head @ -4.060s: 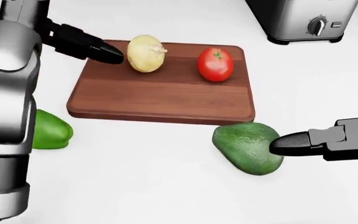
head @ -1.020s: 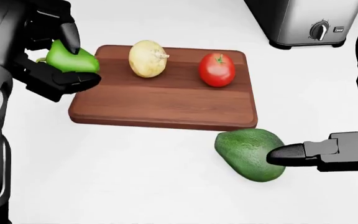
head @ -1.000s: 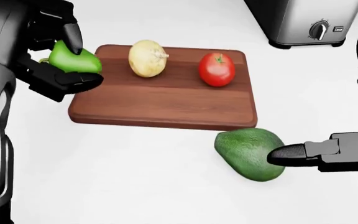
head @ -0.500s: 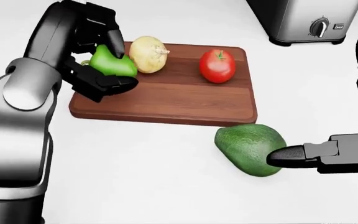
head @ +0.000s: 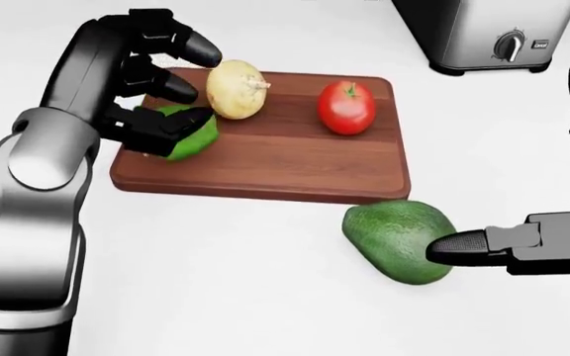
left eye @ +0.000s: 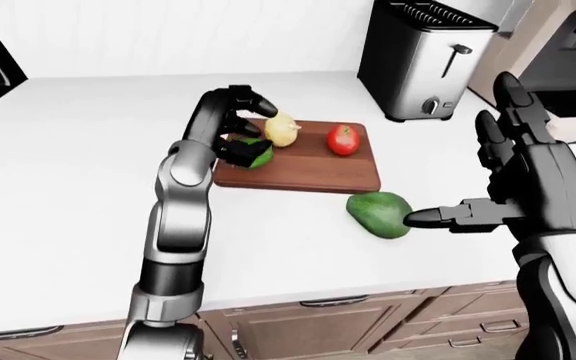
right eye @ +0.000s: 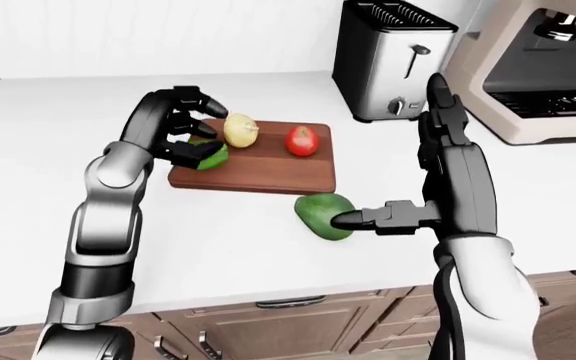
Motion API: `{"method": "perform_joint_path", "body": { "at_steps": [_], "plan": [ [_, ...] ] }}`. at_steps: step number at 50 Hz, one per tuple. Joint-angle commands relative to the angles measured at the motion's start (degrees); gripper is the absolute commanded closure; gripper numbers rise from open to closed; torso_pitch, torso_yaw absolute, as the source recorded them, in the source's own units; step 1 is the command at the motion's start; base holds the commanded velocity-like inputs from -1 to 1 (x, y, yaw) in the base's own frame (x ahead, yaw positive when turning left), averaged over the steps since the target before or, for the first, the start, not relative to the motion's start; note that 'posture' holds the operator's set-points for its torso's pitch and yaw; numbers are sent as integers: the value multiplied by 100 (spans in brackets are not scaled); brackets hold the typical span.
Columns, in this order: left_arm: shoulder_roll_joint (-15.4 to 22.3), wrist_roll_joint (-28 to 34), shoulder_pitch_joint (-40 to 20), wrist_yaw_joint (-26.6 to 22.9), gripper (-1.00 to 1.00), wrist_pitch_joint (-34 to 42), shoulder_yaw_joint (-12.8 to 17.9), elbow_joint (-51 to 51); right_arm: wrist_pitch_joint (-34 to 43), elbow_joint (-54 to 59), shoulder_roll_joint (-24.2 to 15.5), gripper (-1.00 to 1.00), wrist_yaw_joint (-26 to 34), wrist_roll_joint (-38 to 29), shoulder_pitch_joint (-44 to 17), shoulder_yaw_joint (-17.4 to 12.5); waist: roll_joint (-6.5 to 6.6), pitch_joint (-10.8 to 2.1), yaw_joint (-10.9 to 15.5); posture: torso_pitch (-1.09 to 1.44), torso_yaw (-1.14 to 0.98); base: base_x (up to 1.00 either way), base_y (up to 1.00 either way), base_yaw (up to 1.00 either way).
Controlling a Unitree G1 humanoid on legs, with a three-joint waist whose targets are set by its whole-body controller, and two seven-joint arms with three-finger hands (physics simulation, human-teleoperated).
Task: Place the avocado, onion, tomato and bell pepper on the cutting board.
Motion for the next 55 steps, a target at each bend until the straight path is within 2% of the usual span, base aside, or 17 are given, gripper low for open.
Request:
{"method": "perform_joint_path", "body": {
  "at_steps": [1,15,26,29,32,34,35,36,37,43,49,52,55],
  "plan": [
    [36,16,-175,48,12,-158,38,-208,-163,-148,-48,-100,-34,-20,-106,-42,-12,-133,2,0,0,0,0,0],
    [47,61,-138,5,4,-95,48,-318,-238,-101,-13,-100,-49,-41,-68,3,-3,-138,-2,0,0,0,0,0],
    [312,112,-112,-180,-4,343,232,-895,-212,-115,-24,-100,-32,-45,-77,-4,2,-123,-9,0,0,0,0,0],
    [494,103,-78,-249,-30,589,371,-1220,-244,-55,-20,-100,-43,-59,-108,42,14,-112,-16,0,0,0,0,0],
    [694,80,-12,-343,-36,852,530,-1601,-261,11,-21,-100,-56,-99,-146,131,28,-106,-26,0,0,0,0,0],
    [823,21,-2,-367,-50,1004,636,-1779,-252,27,-16,-100,-30,-105,-158,132,38,-101,-29,0,0,0,0,0],
    [858,-28,35,-361,-61,1073,684,-1878,-253,36,-8,-100,-24,-116,-152,163,42,-99,-28,0,0,0,0,0],
    [903,-71,80,-339,-94,1127,740,-1975,-273,49,8,-100,-20,-134,-128,207,45,-96,-26,0,0,0,0,0],
    [933,-113,96,-290,-100,1153,767,-2013,-279,55,18,-100,-13,-147,-128,216,49,-93,-24,0,0,0,0,0],
    [1203,-538,168,31,-100,1519,1142,-2503,-262,-77,55,-100,146,-257,82,285,64,-92,-17,0,0,0,0,0],
    [1201,-1041,471,550,-100,1713,1332,-2803,-356,-99,163,-100,254,-389,245,317,84,-81,-24,0,0,0,0,0],
    [1341,-1224,604,665,-100,1774,1378,-2911,-468,-134,241,-100,308,-450,422,337,99,-88,-23,0,0,0,0,0],
    [1419,-1369,636,789,-100,1810,1408,-2931,-699,-50,388,-100,287,-539,602,505,106,-82,-25,0,0,0,0,0]
  ]
}}
